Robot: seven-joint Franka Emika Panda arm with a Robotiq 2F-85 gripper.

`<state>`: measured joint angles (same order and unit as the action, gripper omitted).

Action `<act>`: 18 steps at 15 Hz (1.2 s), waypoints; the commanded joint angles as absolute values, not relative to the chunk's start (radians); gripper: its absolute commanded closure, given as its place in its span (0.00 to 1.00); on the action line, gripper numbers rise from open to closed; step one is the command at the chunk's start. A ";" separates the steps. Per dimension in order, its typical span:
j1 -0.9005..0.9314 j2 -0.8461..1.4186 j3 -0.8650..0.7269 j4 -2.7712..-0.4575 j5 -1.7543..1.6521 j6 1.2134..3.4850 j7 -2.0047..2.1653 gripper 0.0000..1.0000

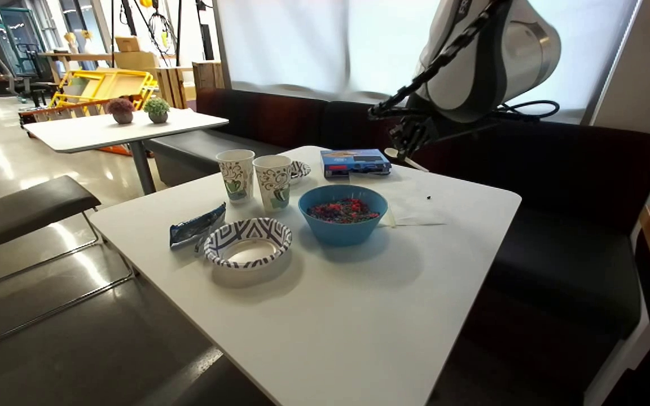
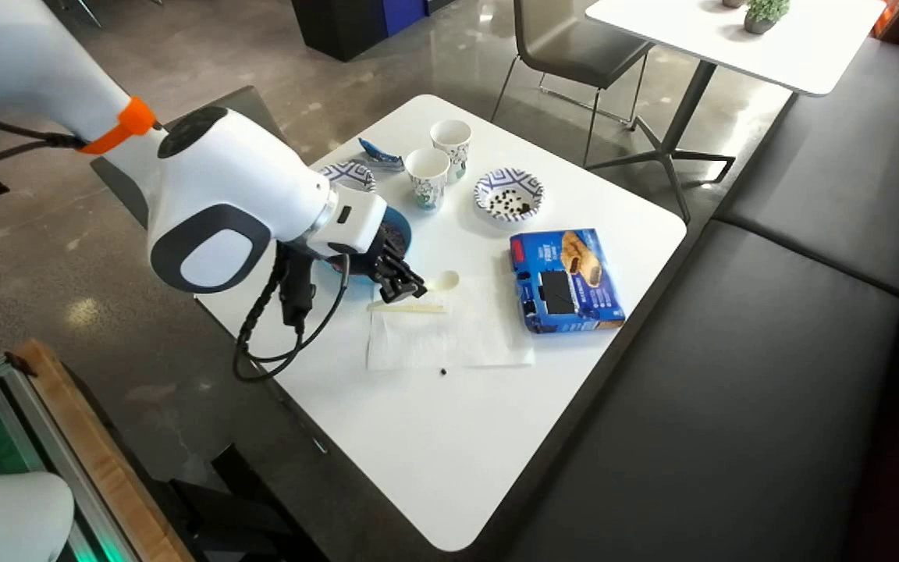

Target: Use the spoon to scoop some of the blue bowl's contents into the closest cup

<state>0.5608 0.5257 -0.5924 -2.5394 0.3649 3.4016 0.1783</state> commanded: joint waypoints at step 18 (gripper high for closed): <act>1.019 0.316 -0.816 -2.595 0.248 2.977 0.028 0.97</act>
<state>0.9498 0.3192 -0.7686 -2.6323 0.2741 3.0759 0.0086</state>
